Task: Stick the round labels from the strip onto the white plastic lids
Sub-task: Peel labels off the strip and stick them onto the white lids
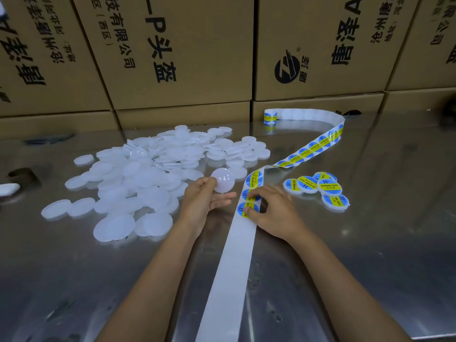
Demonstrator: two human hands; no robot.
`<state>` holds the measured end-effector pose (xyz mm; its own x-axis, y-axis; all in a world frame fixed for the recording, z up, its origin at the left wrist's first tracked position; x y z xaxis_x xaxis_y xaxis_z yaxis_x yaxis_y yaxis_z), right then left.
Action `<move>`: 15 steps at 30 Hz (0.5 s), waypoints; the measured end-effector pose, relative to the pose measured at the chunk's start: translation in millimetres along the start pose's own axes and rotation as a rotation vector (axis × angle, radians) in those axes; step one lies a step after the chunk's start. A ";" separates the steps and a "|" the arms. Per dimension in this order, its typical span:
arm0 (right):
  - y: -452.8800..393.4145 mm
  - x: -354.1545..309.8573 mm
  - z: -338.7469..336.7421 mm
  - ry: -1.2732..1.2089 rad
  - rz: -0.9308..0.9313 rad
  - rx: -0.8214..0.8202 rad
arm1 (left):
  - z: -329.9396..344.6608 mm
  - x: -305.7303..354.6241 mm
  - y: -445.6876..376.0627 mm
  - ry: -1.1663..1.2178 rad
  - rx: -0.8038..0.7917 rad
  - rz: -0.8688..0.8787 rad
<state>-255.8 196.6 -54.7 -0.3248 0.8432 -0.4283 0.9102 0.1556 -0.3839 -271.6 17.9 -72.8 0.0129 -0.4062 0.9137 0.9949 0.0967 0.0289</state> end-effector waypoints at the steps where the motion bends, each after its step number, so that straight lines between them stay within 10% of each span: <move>1: 1.3 -1.9 -0.6 -0.034 -0.004 -0.009 | 0.7 0.5 1.3 -0.006 0.000 0.001; 15: 7.2 -12.9 -1.3 -0.291 0.051 -0.032 | 26.7 -0.3 11.1 -0.159 -0.113 0.046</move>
<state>-244.8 187.5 -50.8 -0.3346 0.6681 -0.6646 0.9333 0.1373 -0.3318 -263.2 43.3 -62.0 0.0515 -0.2538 0.9659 0.9986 0.0059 -0.0517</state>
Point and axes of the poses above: each hand's wrist, its own y-axis away from the middle knuckle, its own z-axis out of the palm, x = y × z, the point moved 10 cm from there along -y, towards the middle knuckle, and after that the axes turned 8 degrees about y, right-handed, at the moved point
